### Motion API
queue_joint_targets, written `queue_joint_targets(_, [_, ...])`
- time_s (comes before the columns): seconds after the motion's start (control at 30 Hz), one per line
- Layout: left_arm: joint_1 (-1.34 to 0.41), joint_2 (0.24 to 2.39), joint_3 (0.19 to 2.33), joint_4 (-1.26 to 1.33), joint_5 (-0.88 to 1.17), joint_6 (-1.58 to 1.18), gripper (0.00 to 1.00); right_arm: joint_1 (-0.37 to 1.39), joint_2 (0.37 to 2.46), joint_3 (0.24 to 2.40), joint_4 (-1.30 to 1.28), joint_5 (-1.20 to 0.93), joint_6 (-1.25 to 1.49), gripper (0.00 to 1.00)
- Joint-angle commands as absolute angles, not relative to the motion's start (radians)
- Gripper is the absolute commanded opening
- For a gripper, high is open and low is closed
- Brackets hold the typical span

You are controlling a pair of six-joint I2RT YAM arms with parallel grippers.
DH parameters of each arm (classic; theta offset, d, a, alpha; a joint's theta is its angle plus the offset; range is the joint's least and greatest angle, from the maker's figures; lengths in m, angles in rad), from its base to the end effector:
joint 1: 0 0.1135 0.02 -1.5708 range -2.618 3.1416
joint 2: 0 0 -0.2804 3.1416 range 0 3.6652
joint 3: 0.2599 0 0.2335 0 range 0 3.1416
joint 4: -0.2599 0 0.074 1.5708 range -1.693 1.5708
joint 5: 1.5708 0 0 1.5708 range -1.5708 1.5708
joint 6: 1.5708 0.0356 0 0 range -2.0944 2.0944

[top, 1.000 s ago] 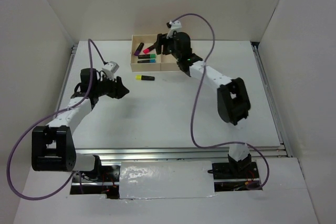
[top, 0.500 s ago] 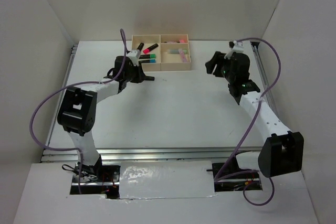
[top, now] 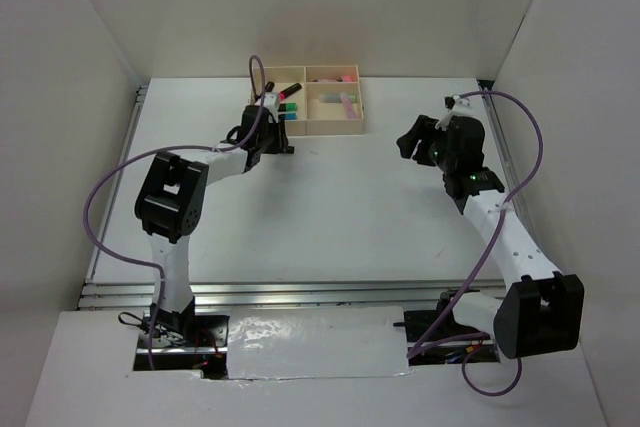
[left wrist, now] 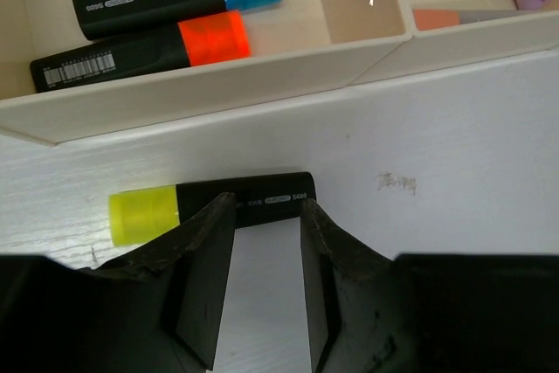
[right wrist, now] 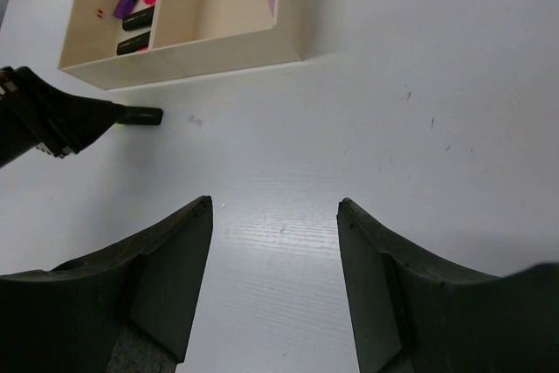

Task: Sort the stationery into containers
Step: Move the pen to the center of the board.

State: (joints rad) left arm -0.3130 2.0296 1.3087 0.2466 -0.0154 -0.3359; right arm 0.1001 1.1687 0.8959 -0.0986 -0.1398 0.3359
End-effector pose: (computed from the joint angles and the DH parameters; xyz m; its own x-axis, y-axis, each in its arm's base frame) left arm 0.4291 -0.1383 0.2110 -0.5074 -0.1822 -0.8422 0.1352 0.9485 -0.2866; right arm 0.2438 0.0295 0.3289 -0.4161 0.2863 -0.8631 -0.0964 0.9299 0.3549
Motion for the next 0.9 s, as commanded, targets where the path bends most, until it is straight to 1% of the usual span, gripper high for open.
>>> queue_joint_targets(0.0, [-0.331,2.071,1.353,0.296,-0.083,-0.31,0.48,0.091,1.137,0.916,-0.086,-0.158,0.348,0.66])
queue_joint_targets(0.27, [-0.331,2.123,1.394,0.258,-0.126,-0.314,0.51,0.074,1.108,0.905,-0.1,-0.163,0.341,0.66])
queue_joint_targets(0.37, [-0.331,2.14,1.437,0.192,-0.132,-0.302,0.51,0.074,1.106,0.907,-0.103,-0.17,0.339,0.66])
queue_joint_targets(0.43, [-0.328,2.137,1.482,0.072,-0.143,-0.29,0.51,0.074,1.104,0.908,-0.103,-0.17,0.339,0.66])
queue_joint_targets(0.57, [-0.314,2.024,1.349,0.055,-0.121,-0.305,0.52,0.074,1.095,0.916,-0.084,-0.137,0.331,0.66])
queue_joint_targets(0.73, [-0.307,1.951,1.301,-0.095,-0.1,-0.319,0.53,0.074,1.104,0.94,-0.086,-0.156,0.342,0.66])
queue_joint_targets(0.83, [-0.313,1.837,1.176,-0.011,-0.08,-0.301,0.53,0.077,1.091,0.946,-0.095,-0.164,0.334,0.66])
queue_joint_targets(0.87, [-0.319,1.786,1.166,-0.011,-0.08,-0.287,0.53,0.078,1.088,0.943,-0.097,-0.163,0.333,0.65])
